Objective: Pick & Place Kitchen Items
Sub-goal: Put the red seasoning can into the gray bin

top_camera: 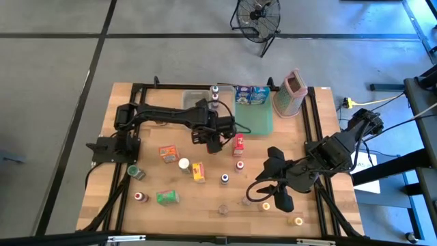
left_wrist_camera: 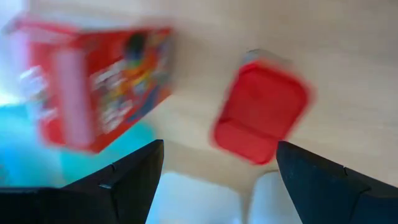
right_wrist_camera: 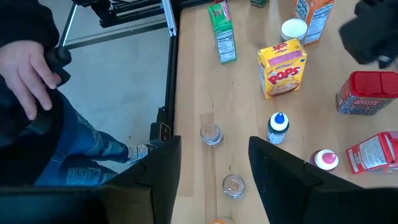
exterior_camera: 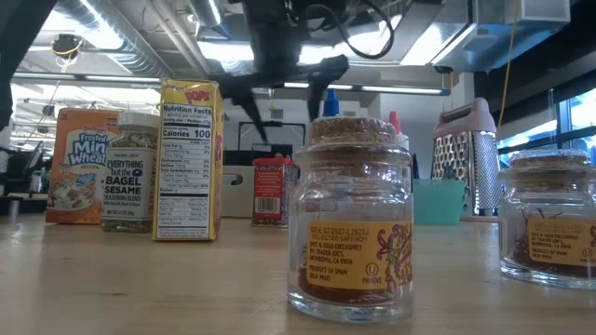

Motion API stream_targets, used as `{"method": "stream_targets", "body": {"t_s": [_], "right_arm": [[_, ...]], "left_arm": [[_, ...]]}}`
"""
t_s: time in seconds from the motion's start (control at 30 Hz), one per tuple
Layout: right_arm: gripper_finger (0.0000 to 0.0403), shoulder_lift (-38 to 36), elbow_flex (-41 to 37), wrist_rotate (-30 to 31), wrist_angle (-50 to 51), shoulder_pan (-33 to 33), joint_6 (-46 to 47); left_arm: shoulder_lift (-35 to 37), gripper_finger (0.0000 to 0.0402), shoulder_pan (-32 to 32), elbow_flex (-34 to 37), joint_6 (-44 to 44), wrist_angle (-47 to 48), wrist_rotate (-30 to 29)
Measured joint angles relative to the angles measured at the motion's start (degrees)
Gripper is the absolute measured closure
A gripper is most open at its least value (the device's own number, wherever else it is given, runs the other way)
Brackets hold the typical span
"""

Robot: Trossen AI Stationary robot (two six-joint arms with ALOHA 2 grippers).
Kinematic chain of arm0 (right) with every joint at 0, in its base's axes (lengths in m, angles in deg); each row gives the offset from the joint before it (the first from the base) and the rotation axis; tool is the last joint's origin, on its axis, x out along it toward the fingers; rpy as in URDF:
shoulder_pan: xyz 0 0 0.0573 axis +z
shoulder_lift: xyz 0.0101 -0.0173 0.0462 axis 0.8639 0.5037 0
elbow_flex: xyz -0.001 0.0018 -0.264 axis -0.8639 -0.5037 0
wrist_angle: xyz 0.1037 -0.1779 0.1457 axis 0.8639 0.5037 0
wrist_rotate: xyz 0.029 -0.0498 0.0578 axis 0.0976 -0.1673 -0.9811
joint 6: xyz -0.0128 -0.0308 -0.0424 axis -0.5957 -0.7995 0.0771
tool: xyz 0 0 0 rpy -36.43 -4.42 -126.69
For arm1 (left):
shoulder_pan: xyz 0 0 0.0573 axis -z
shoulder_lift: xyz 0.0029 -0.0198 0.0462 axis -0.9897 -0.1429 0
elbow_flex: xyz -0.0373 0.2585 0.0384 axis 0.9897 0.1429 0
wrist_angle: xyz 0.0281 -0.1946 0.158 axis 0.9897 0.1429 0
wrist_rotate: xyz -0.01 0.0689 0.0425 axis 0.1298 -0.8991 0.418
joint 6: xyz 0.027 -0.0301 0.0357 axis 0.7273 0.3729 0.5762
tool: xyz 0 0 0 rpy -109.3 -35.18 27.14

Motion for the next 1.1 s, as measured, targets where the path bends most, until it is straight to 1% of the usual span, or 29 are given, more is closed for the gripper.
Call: {"method": "stream_targets", "body": {"t_s": [0.1, 0.4, 0.5, 0.8, 0.97, 1.1], "right_arm": [[0.0213, 0.0, 0.0, 0.0, 0.0, 0.0, 0.0], [0.0213, 0.0, 0.0, 0.0, 0.0, 0.0, -0.2], [0.0212, 0.0, 0.0, 0.0, 0.0, 0.0, -0.3], [0.0212, 0.0, 0.0, 0.0, 0.0, -0.3, -0.4], [0.0212, 0.0, 0.0, -0.8, 0.0, -0.9, -0.4], [0.0212, 0.0, 0.0, -1.1, 0.0, -1.2, -0.7]], "left_arm": [[0.0, 0.0094, 0.6, 0.0, 3.3, 3.0, 2.0], [-0.5, 0.0094, 0.0, 0.0, 7.9, 2.8, 2.6], [-1.5, 0.0094, -0.1, 0.0, 8.1, 3.7, 1.8], [-4.1, 0.0094, -0.2, 0.0, 7.3, 3.6, 2.0], [-4.3, 0.0094, -0.4, 0.0, 7.5, 3.5, 4.3], [-4.3, 0.0094, -0.7, 0.0, 7.6, 3.5, 4.6]]}}
